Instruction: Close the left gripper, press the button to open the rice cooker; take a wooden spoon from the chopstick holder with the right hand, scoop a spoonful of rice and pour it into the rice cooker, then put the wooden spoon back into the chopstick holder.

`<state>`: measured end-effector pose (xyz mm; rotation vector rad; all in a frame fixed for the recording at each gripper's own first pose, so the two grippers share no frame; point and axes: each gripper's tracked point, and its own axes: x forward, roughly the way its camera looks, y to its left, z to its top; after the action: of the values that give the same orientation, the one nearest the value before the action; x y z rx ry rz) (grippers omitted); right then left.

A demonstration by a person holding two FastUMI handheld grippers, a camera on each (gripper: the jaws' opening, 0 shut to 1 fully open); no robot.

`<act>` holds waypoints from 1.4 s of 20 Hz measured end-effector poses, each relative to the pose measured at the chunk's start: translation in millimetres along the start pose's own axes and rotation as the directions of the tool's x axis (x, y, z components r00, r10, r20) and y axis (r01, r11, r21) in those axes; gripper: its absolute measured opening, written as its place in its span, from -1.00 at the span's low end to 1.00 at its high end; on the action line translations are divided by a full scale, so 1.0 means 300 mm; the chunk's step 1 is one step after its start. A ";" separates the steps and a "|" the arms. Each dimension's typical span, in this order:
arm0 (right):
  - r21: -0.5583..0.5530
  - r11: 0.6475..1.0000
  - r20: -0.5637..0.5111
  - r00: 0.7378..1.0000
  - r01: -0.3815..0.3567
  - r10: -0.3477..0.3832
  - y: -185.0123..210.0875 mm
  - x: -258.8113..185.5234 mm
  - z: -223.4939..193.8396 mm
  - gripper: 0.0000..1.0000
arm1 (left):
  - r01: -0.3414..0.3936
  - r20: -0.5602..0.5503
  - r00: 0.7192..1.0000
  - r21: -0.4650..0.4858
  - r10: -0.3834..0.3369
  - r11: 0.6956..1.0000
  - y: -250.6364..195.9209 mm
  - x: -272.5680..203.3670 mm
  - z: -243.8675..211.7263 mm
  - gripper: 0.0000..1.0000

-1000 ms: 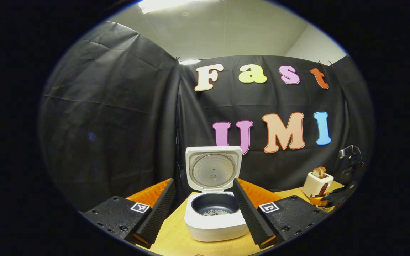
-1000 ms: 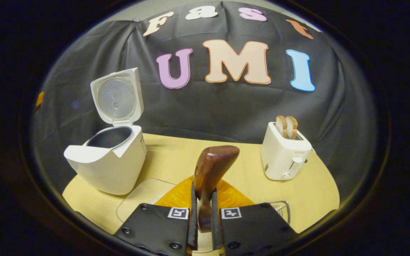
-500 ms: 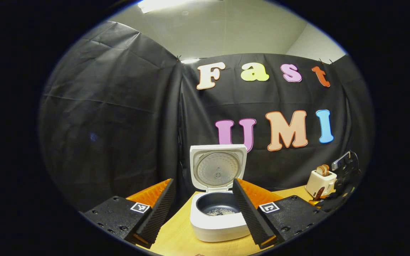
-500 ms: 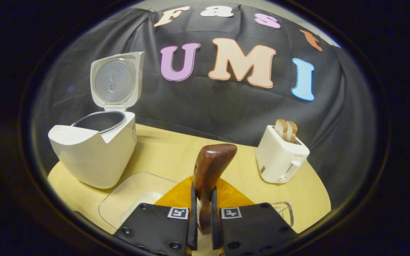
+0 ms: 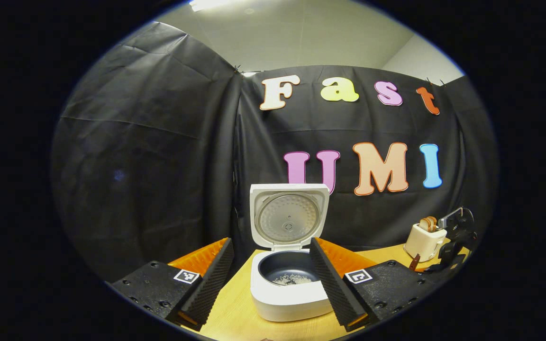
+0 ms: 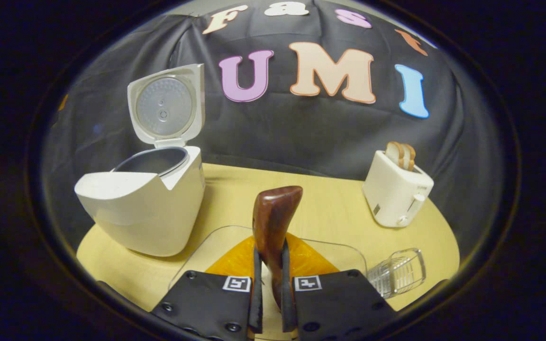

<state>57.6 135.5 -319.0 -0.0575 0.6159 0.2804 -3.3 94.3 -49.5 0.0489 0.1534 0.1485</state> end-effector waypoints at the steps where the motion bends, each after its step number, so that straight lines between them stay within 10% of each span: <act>1: 0.041 0.999 -0.015 1.000 -0.007 0.008 0.003 0.001 -0.002 -0.61 | 0.005 0.001 1.000 0.000 -0.005 1.000 -0.001 0.006 -0.001 0.89; 5: 0.247 0.969 -0.072 0.997 -0.016 0.035 -0.031 0.012 -0.018 -0.61 | 0.021 0.007 1.000 -0.007 -0.021 1.000 -0.002 0.019 0.002 0.89; 12: 0.644 0.765 -0.141 0.985 0.015 0.099 -0.161 0.006 -0.064 -0.74 | 0.043 0.023 0.999 0.003 -0.043 0.999 -0.029 0.030 0.025 0.89; 19: 0.783 0.620 -0.090 0.980 -0.042 0.180 -0.194 -0.018 0.021 -0.70 | 0.067 0.033 0.997 0.010 -0.068 0.998 -0.089 0.030 0.050 0.90; 28: 0.838 0.525 0.016 0.968 -0.150 0.251 -0.155 -0.057 0.240 -0.70 | 0.052 0.036 0.998 0.005 -0.052 0.999 -0.062 -0.004 0.067 0.89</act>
<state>97.5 96.6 -251.8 0.9624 0.8177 0.1793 1.3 74.9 -30.7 0.0511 0.1188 0.0950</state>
